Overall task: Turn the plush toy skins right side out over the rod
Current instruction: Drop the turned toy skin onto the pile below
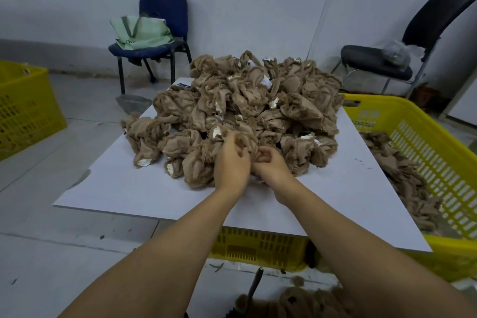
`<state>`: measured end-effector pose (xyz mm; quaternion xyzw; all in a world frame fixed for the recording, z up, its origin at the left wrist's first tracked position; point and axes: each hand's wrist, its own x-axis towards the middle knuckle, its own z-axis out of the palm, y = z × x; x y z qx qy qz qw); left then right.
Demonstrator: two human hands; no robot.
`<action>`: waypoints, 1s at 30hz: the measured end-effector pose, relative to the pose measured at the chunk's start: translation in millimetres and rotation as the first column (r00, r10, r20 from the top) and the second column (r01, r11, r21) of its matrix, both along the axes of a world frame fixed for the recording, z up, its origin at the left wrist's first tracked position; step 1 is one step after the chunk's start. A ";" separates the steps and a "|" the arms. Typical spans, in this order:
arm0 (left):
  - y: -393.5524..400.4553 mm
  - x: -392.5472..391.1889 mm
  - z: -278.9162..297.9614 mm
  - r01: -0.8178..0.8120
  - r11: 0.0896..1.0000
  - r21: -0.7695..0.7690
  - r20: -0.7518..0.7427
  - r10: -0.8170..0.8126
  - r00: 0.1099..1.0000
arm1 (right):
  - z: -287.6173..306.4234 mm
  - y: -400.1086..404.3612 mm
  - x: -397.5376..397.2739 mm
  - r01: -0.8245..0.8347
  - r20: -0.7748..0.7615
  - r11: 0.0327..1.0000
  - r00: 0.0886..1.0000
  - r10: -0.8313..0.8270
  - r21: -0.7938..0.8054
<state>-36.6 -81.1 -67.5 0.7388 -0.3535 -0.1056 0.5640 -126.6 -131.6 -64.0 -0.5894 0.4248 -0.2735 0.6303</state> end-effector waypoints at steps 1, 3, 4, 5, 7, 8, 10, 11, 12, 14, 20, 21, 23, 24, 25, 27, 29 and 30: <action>2.8 5.4 -1.7 -0.073 0.996 -0.040 -0.040 0.072 0.997 | 0.6 0.4 -1.1 0.009 0.000 1.000 1.000 -0.009 0.013; 5.8 17.1 -3.5 -0.082 0.995 -0.063 -0.206 0.067 0.976 | 2.7 1.0 -1.9 0.046 -0.013 0.999 0.999 -0.045 0.024; 5.9 20.2 -3.6 -0.033 0.998 -0.046 -0.240 0.021 0.971 | 3.3 1.8 -1.4 0.055 -0.022 0.998 0.998 -0.054 0.028; 5.4 21.6 -2.9 0.015 0.999 -0.033 -0.227 -0.022 0.974 | 4.0 3.1 -1.2 0.059 -0.029 0.998 0.998 -0.058 0.033; 4.0 18.7 1.1 0.054 0.998 -0.038 -0.167 -0.060 0.984 | 3.3 4.7 0.3 0.075 -0.033 0.996 0.997 -0.073 0.054; 1.6 17.6 1.0 0.049 0.998 -0.044 -0.129 -0.054 0.990 | 2.8 5.1 2.1 0.094 -0.023 0.994 0.995 -0.093 0.063; -1.8 14.8 2.1 0.039 0.999 -0.036 -0.081 -0.042 0.996 | 2.2 5.4 7.9 0.141 0.006 0.988 0.990 -0.141 0.060; -2.6 12.7 3.9 0.024 0.999 -0.031 -0.081 -0.027 0.996 | 1.8 5.7 11.9 0.153 0.012 0.987 0.988 -0.154 0.047; -3.2 10.6 5.2 0.012 0.999 -0.032 -0.091 -0.015 0.996 | 1.2 6.5 14.8 0.158 0.013 0.987 0.987 -0.158 0.028; -4.5 7.5 5.0 0.033 0.998 -0.056 -0.131 -0.040 0.991 | 0.3 9.5 16.7 0.179 -0.014 0.983 0.984 -0.180 -0.030; 10.0 -19.5 30.3 0.130 0.954 -0.272 -0.258 -0.203 0.945 | 4.3 3.3 10.4 0.132 0.114 0.990 0.985 -0.126 -0.046; 14.4 -24.8 36.0 0.162 0.940 -0.300 -0.270 -0.247 0.931 | 6.2 2.0 8.1 0.118 0.124 0.990 0.986 -0.107 -0.081; 21.9 -31.7 45.1 0.220 0.912 -0.346 -0.263 -0.320 0.910 | 14.4 1.1 0.6 0.109 0.162 0.988 0.983 -0.090 -0.108; 25.2 -33.2 47.7 0.232 0.902 -0.364 -0.262 -0.338 0.904 | 20.3 0.7 -4.9 0.110 0.165 0.987 0.982 -0.090 -0.117; 28.7 -33.7 49.0 0.243 0.896 -0.372 -0.265 -0.354 0.897 | 26.3 1.5 -10.6 0.113 0.152 0.985 0.984 -0.093 -0.131; 35.7 -33.2 50.8 0.264 0.903 -0.338 -0.287 -0.366 0.885 | 35.7 6.3 -20.1 0.092 0.122 0.986 0.990 -0.075 -0.138; 40.5 -29.1 48.6 0.231 0.946 -0.225 -0.267 -0.288 0.919 | 38.7 12.6 -28.3 0.089 0.118 0.994 0.990 -0.081 -0.068; 44.0 -26.8 49.2 0.201 0.966 -0.160 -0.221 -0.234 0.947 | 38.1 14.7 -33.4 0.108 0.096 0.993 0.990 -0.104 -0.036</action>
